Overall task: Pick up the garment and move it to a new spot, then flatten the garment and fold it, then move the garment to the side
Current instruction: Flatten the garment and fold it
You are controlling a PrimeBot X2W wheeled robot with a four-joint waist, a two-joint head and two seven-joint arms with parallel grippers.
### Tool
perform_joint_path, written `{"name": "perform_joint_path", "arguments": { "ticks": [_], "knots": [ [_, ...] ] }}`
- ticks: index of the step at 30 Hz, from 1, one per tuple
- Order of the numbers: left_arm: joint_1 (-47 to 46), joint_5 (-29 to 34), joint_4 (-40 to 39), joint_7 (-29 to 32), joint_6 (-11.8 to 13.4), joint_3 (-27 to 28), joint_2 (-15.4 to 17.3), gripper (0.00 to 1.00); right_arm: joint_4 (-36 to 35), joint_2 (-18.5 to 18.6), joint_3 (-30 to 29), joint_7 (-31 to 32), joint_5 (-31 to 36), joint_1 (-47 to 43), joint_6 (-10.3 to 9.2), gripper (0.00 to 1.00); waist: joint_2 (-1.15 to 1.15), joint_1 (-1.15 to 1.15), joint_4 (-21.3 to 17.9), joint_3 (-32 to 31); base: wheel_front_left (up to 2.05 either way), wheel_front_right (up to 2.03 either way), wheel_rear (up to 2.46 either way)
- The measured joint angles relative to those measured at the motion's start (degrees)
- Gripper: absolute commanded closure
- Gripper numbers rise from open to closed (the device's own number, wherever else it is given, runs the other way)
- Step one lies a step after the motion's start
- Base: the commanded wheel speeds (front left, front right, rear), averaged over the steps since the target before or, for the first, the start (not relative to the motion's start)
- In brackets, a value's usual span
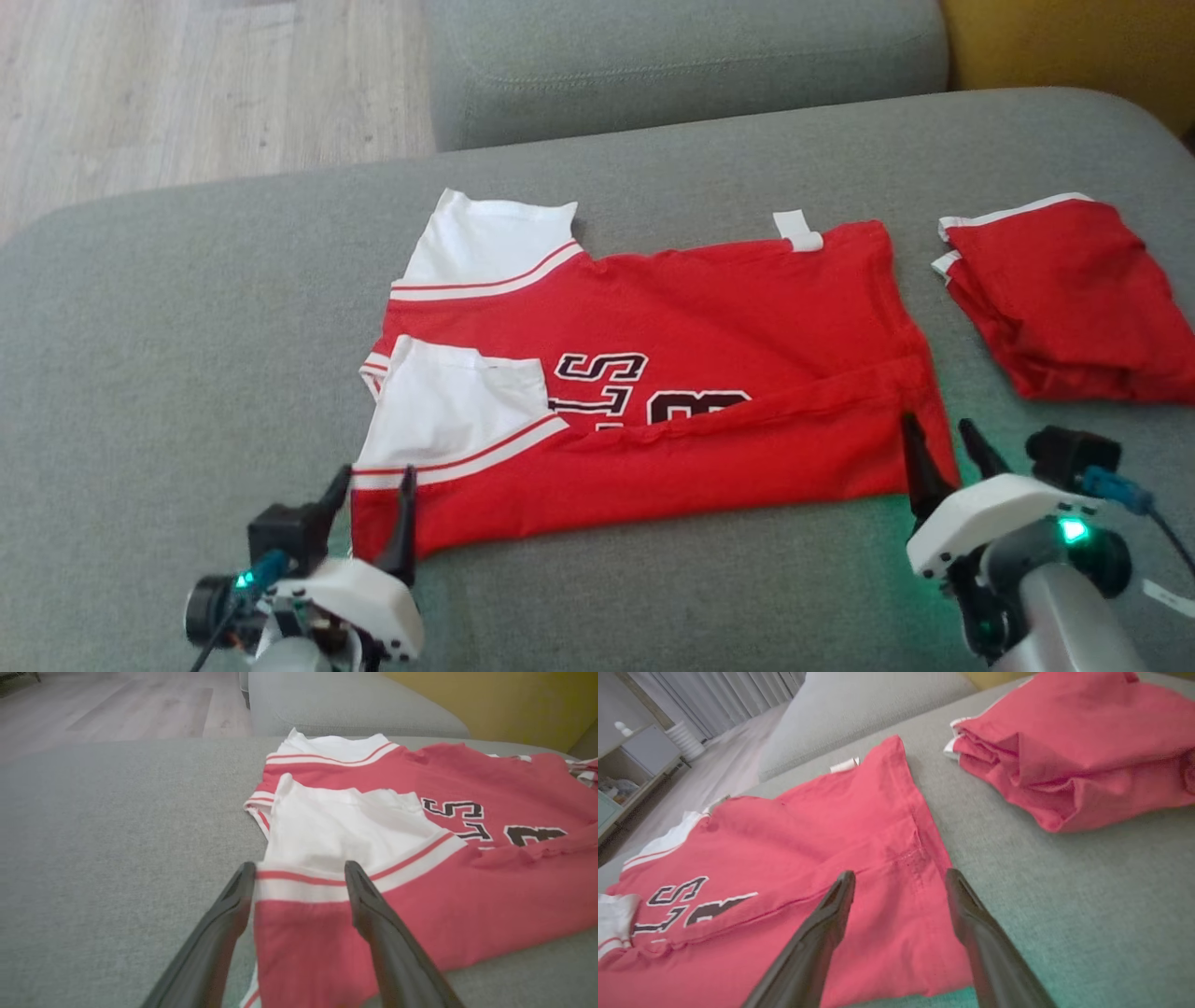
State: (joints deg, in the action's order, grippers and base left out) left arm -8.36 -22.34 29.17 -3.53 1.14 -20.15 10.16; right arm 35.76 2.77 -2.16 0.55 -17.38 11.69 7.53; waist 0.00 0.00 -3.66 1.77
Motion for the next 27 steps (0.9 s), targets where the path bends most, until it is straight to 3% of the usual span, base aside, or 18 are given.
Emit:
{"name": "perform_joint_path", "arguments": {
  "ticks": [5, 11, 15, 20, 27],
  "knots": [
    [-2.6, 0.1, -1.8, -6.9, 0.4, 1.3, -0.1, 0.0, -11.5, 0.0, -0.5, -0.4, -1.3, -3.3, 0.0, 0.0, 0.0, 0.0, 0.4, 1.2, 0.0, 0.0, 0.0],
    [-5.5, -0.5, -9.8, -10.8, -1.2, 5.4, -1.2, 0.0, -22.3, 0.0, 2.0, -9.4, -2.1, -4.2, 0.0, 0.0, 0.0, 0.0, 0.0, 2.8, 0.0, 0.0, 0.0],
    [-5.5, 0.3, -16.6, -11.1, -1.2, 10.4, -3.7, 0.0, -25.5, -0.1, 2.9, -14.0, -2.3, -4.2, 0.0, 0.0, 0.0, 0.01, -0.5, 4.1, 0.0, 0.0, 0.0],
    [-4.3, 1.6, -17.6, -11.1, -1.8, 12.7, -5.4, 0.0, -26.5, -0.1, 4.8, -14.8, -2.3, -4.3, 0.0, 0.0, 0.0, 0.0, -1.3, 5.4, 0.0, 0.0, 0.0],
    [-6.9, 4.7, -14.9, -10.9, -5.1, 12.6, -4.8, 0.0, -29.1, -0.1, 5.5, -14.9, -3.1, -3.8, 0.0, 0.0, 0.0, 0.0, -2.7, 8.7, 0.0, 0.0, 0.0]
  ]
}}
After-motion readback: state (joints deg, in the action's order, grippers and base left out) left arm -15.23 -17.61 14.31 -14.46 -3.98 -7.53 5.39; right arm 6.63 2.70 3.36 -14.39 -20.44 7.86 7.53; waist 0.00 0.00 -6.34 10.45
